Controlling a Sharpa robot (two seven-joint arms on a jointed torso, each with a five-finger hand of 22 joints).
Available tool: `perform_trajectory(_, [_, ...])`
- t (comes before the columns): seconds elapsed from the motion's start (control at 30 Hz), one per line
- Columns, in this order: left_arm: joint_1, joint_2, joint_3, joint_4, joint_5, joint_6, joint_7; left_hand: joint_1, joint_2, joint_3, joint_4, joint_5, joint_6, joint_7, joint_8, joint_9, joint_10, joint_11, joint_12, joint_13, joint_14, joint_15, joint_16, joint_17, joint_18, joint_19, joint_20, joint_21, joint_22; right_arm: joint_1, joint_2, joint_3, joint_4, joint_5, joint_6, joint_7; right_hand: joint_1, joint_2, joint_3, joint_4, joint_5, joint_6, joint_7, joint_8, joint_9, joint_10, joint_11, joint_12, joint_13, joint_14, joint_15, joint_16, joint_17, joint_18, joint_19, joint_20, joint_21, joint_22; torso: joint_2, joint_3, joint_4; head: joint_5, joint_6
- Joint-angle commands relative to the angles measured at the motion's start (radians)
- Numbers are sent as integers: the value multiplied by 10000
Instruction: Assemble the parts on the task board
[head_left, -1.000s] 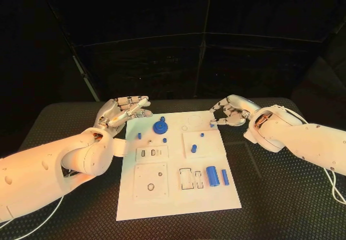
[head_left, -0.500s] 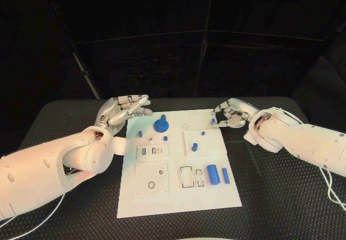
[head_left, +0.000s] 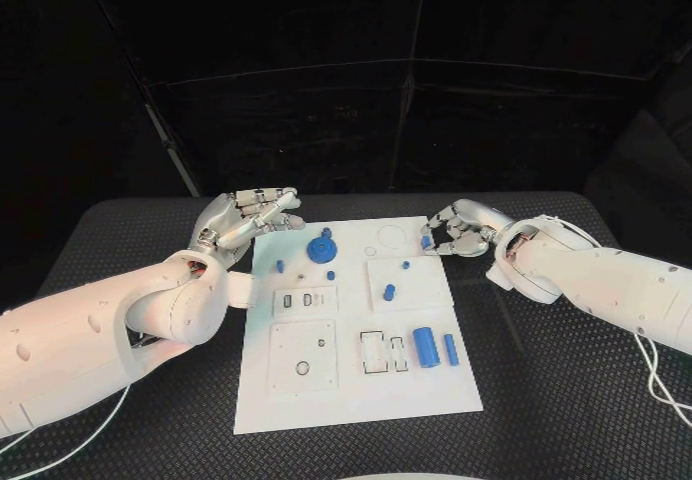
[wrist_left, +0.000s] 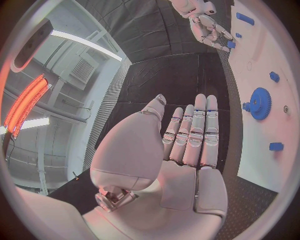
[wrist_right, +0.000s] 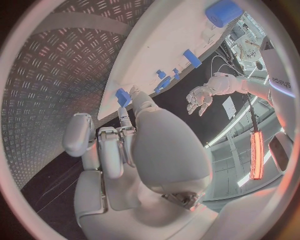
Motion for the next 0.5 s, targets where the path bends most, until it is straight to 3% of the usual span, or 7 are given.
perform_trajectory(0.03, [11, 16, 11, -2, -46, 113, 60, 75, -21, -6, -57, -60, 70, -23, -41, -1, 17, -7, -50, 2, -90, 5, -65, 15, 103, -89, -5, -55, -12, 12, 66, 6, -59, -58, 166, 85, 16, 179, 45, -91, -107, 176, -3, 93, 20, 326, 87, 4, 1654, 967, 57, 25, 2308, -9, 21, 69, -16, 29, -3, 7, -1, 11, -8])
perform_trajectory(0.2, [11, 25, 11, -10, -46, 114, 58, 84, -20, -7, -68, -60, 76, -26, -46, -2, 26, -8, -53, 2, -89, 5, -71, 20, 105, -94, -4, -56, -13, 12, 154, 6, -174, -93, 207, 78, 76, 423, 182, -198, -394, 501, 5, 168, 32, 350, 91, 33, 1688, 978, 62, 42, 2354, -17, 50, 71, 7, 77, -1, 5, 0, -4, -23])
perform_trajectory(0.5, [11, 30, 11, -14, -46, 114, 54, 84, -20, -7, -68, -60, 76, -26, -46, -2, 26, -8, -53, 2, -89, 5, -71, 20, 105, -94, -4, -56, -13, 11, 225, 6, -261, -153, 201, 57, 106, 623, 337, -297, -425, 900, -85, 255, 44, 391, 21, 79, 1742, 989, 11, 59, 2405, -26, 87, 40, 39, 143, -4, 6, -1, -3, -44])
